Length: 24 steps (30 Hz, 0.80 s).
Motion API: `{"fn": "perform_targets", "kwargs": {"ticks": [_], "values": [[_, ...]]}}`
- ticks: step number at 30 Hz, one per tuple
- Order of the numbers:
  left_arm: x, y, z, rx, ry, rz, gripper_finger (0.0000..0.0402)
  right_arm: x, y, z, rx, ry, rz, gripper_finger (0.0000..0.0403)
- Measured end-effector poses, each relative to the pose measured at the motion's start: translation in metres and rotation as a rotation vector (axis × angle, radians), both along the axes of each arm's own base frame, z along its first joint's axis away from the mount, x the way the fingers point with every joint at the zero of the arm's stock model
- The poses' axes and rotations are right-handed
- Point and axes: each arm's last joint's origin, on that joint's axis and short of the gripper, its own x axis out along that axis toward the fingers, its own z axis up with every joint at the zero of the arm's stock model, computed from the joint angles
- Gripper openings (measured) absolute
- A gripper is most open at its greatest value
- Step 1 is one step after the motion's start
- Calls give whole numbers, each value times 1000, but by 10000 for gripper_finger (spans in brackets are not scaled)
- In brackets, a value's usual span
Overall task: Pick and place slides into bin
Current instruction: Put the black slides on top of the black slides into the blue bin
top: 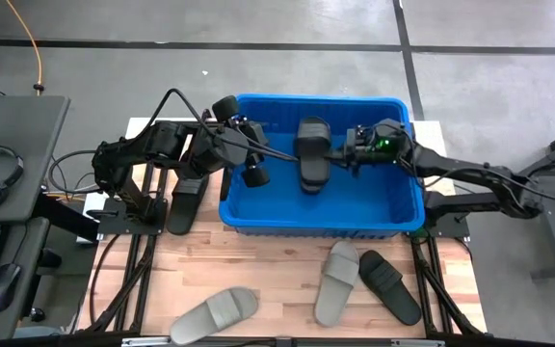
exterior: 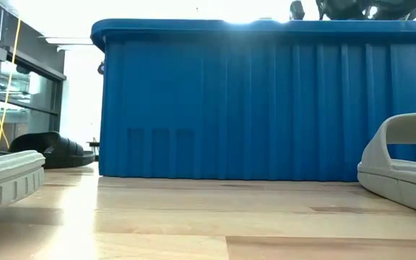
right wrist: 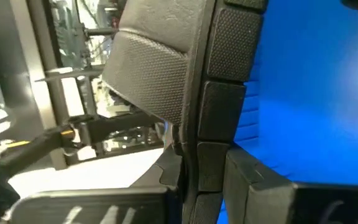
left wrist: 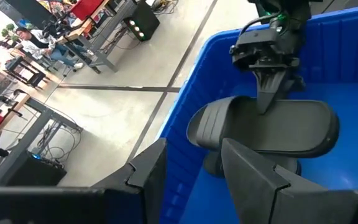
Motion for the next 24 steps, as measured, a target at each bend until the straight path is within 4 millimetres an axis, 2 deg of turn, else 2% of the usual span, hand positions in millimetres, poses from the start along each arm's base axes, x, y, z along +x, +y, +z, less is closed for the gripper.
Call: {"fn": "perform_targets", "kwargs": {"ticks": [9,18,24], "values": [[0,0,0,-1,-1,0,143,4,-15,-14,138,44,-49,40],[0,0,-1,1,8,-1,143,23,-28,-33,214,32,-23,40],[-1,0,-1,1,11,-1,143,27,-35,-47,251,72,-35,40]]}}
